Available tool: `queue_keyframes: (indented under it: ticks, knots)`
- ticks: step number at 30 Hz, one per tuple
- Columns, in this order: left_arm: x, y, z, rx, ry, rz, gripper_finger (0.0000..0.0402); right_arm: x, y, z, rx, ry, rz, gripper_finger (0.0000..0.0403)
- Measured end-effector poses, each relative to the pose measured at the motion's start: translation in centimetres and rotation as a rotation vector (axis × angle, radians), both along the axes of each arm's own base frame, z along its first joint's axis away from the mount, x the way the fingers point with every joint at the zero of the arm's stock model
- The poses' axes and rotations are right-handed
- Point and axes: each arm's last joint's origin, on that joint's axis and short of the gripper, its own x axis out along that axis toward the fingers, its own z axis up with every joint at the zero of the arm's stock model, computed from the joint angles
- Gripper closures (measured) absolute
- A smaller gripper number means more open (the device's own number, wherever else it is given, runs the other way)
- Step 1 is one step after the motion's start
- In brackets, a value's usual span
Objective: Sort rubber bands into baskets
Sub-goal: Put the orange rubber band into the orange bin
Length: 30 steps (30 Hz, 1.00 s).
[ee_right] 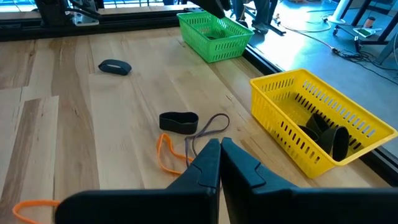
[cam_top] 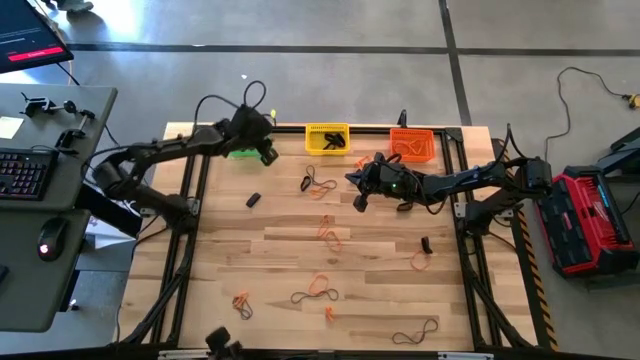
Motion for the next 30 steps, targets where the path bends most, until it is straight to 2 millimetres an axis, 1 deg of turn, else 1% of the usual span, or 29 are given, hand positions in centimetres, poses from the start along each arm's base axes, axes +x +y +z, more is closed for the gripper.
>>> queue_keyframes:
  ticks: [3, 6, 9, 11, 14, 17, 21, 26, 30]
  knots:
    - [0.7, -2.3, 0.3, 0.026, -0.067, -0.109, 0.0286, 0.0, 0.0, 0.0, 0.000, 0.001, 0.000, 0.0402]
    - [1.6, -4.8, 0.2, 0.012, -0.127, -0.298, 0.0286, 0.0, 0.0, 0.0, 0.000, 0.000, 0.000, 0.0402]
    - [2.6, -7.1, -0.3, 0.014, -0.160, -0.462, 0.0286, 0.0, 0.0, 0.0, 0.001, 0.000, 0.001, 0.0402]
    - [3.3, -8.4, -0.8, 0.017, -0.147, -0.531, 0.0286, 0.0, 0.0, 0.0, 0.001, 0.001, 0.001, 0.0402]
    - [4.5, -9.9, -1.1, 0.035, -0.156, -0.594, 0.0286, 0.0, 0.0, 0.0, 0.000, 0.001, 0.000, 0.0402]
    - [5.6, -10.9, -1.4, 0.083, -0.170, -0.634, 0.0286, 0.0, 0.0, 0.0, 0.001, 0.004, 0.000, 0.0402]
    - [6.8, -11.5, -2.8, 0.108, -0.125, -0.683, 0.0286, 0.0, 0.0, 0.0, 0.017, -0.003, -0.006, 0.0402]
    - [8.1, -11.3, -4.9, 0.079, -0.049, -0.699, 0.0286, 0.0, 0.0, -0.1, 0.019, 0.004, -0.006, 0.0402]
    - [8.9, -11.1, -6.4, 0.091, 0.022, -0.698, 0.0286, 0.0, 0.0, -0.1, 0.019, 0.004, -0.006, 0.0402]
